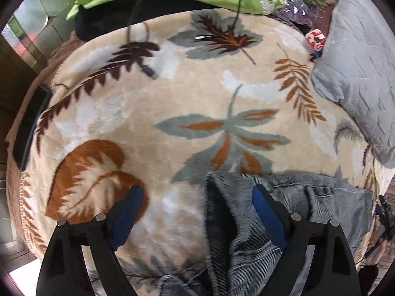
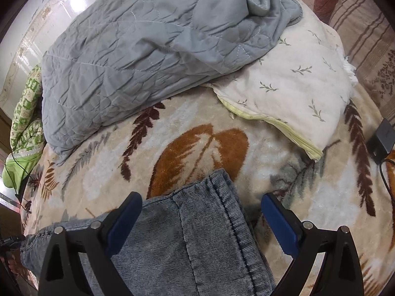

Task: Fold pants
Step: 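Grasp the jeans edge with the left gripper while the right gripper grasps the leg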

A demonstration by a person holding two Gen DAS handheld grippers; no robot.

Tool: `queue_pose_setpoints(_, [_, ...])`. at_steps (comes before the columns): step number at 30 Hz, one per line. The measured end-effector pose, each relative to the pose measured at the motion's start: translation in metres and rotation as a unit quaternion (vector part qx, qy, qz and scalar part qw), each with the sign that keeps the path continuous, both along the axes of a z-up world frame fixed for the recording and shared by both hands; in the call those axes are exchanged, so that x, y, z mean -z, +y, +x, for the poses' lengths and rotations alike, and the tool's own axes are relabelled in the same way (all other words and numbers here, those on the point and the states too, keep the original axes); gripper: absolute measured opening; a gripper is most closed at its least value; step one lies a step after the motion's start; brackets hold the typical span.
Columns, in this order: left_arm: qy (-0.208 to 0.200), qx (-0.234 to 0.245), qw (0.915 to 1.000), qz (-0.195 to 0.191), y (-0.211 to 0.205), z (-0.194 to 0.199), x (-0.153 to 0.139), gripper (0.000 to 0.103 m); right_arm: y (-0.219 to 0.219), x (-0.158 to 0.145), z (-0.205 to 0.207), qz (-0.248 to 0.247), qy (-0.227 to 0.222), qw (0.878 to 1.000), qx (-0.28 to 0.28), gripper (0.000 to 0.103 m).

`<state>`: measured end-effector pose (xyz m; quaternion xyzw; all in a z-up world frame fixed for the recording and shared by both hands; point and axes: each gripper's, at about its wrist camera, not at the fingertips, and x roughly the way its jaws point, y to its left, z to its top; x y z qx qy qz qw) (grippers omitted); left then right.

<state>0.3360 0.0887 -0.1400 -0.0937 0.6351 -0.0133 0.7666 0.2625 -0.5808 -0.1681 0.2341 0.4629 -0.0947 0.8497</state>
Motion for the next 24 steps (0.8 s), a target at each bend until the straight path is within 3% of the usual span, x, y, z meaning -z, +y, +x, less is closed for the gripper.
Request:
queue_pose_setpoints(3, [0.013,0.010,0.9999,-0.004,-0.012,0.006,0.006,0.089,0.000,-0.003,-0.002,-0.003,-0.001,1.000,-0.003,0.099])
queue_pose_setpoints(5, [0.036,0.015,0.9992,0.002,-0.018,0.009,0.016,0.083,-0.001,-0.006,-0.003,0.001,-0.004,1.000,-0.003,0.099])
queue_pose_setpoints(7, [0.060,0.011,0.9979,-0.022,-0.019,0.010,0.027,0.030,-0.002,-0.010,-0.004,-0.003,-0.006,1.000,-0.003,0.099])
queue_pose_setpoints(8, [0.074,0.005,0.9965,-0.039,-0.018,0.011,0.033,0.027,-0.003,-0.010,-0.004,-0.004,-0.007,1.000,-0.002,0.099])
queue_pose_setpoints(14, [0.070,-0.013,0.9956,-0.061,-0.008,0.018,0.037,0.021,-0.008,-0.011,-0.006,-0.004,-0.009,1.000,0.002,0.099])
queue_pose_setpoints(21, [0.071,-0.008,0.9960,-0.053,-0.014,0.027,0.045,0.029,-0.012,-0.006,0.000,0.027,-0.009,1.000,-0.005,0.099])
queue_pose_setpoints(24, [0.054,-0.009,0.9976,-0.043,-0.018,0.029,0.045,0.029,-0.012,-0.004,0.004,0.039,-0.007,0.999,-0.016,0.099])
